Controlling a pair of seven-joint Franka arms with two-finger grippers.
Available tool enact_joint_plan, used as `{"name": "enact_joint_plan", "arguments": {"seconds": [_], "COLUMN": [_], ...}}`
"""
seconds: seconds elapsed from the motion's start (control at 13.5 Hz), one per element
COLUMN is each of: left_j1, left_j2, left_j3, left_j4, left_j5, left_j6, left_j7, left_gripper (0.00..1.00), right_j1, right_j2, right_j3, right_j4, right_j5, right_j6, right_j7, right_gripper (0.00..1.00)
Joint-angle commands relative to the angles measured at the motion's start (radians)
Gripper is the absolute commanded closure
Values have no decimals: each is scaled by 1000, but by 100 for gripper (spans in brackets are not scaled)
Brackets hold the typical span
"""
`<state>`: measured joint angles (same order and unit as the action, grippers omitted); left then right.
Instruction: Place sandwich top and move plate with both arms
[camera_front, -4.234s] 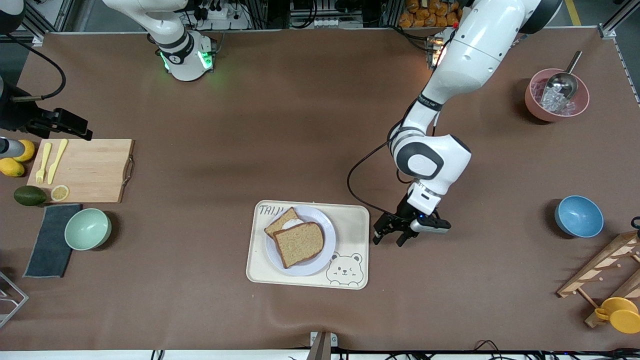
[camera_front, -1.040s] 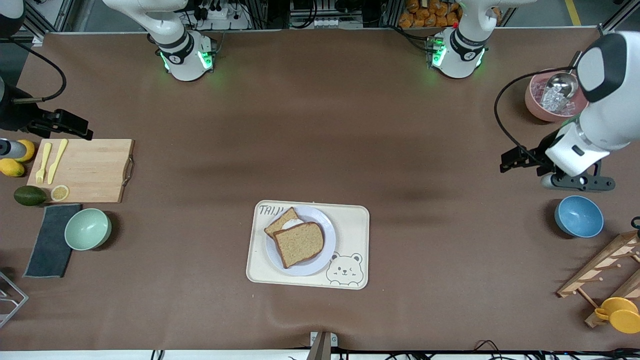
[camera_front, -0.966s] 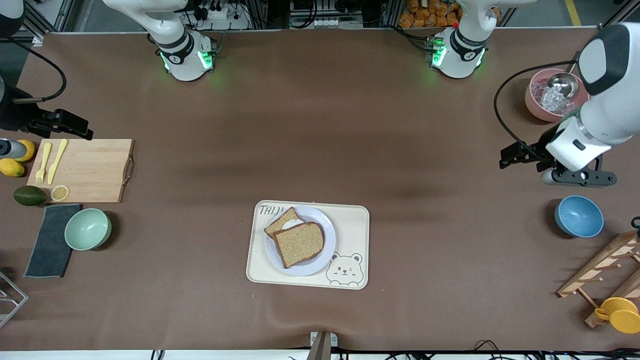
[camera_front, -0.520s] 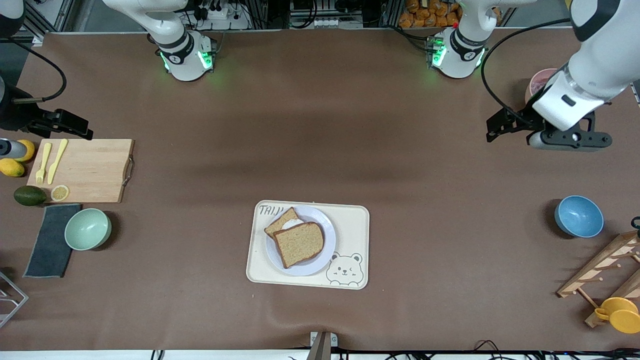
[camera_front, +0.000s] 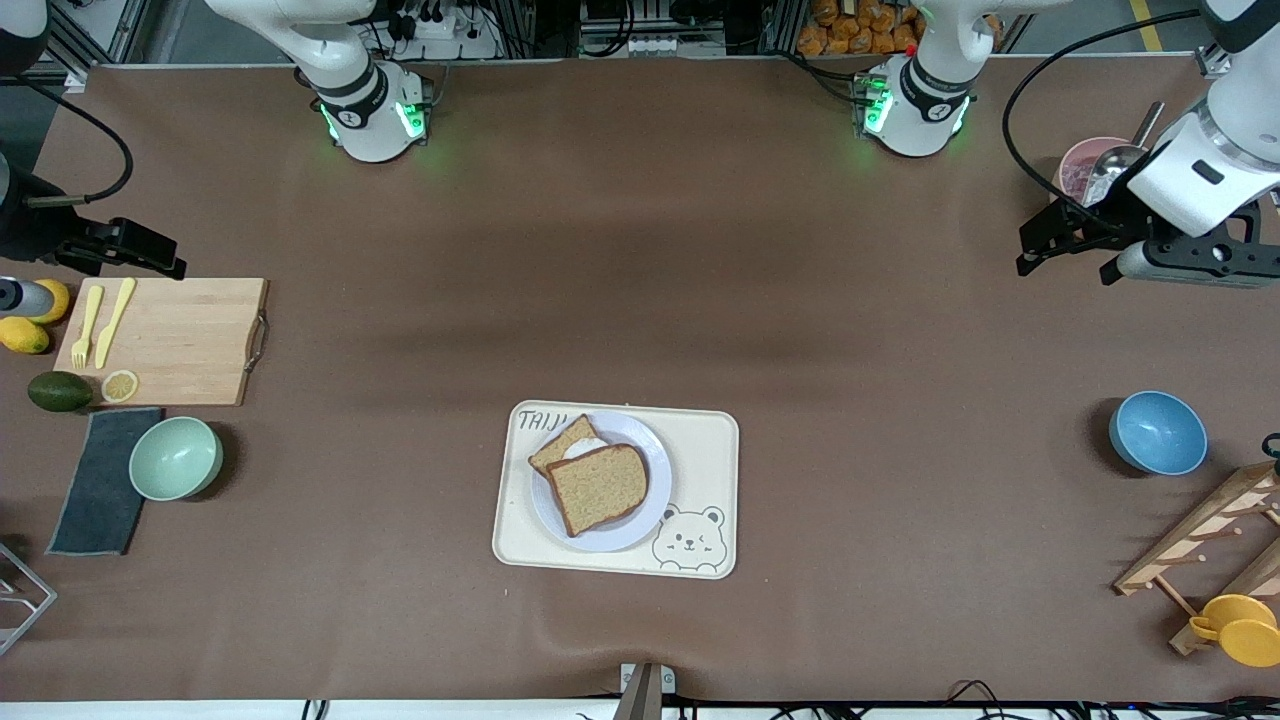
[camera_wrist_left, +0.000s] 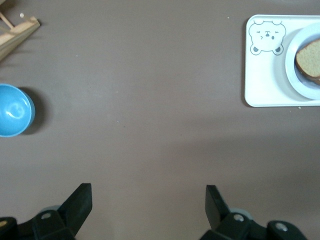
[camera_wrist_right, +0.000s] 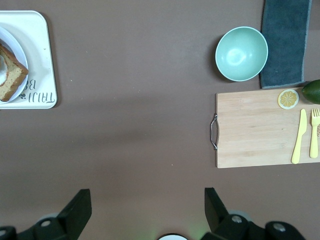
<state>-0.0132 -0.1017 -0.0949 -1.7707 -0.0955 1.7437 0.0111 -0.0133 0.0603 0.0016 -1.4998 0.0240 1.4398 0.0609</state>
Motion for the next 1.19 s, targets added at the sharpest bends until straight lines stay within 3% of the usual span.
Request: {"name": "enact_joint_plan", "arguments": {"seconds": [0.0,0.3,0.67,1.11], "left_j1": [7,-14,-114,-114], "left_j2": [0,13,75,86], "left_j3": [-2,-5,26,30], "left_j4": [42,100,145,152], "left_j5": [28,45,105,122], "left_j6": [-35,-70,-128,-148], "left_j7": [21,-74,-155,-169], "left_gripper": [0,0,0,0], "right_j1": [-19,-20,-22,-22], "right_j2": [4,3,4,3], "right_j3": [9,9,9,9], "right_j4": [9,9,7,9], "right_j5": [4,4,4,4], "right_j6": [-7,-10,-10,-15], "right_j7": [-12,-13,-13,-13], "right_gripper": [0,0,0,0]}}
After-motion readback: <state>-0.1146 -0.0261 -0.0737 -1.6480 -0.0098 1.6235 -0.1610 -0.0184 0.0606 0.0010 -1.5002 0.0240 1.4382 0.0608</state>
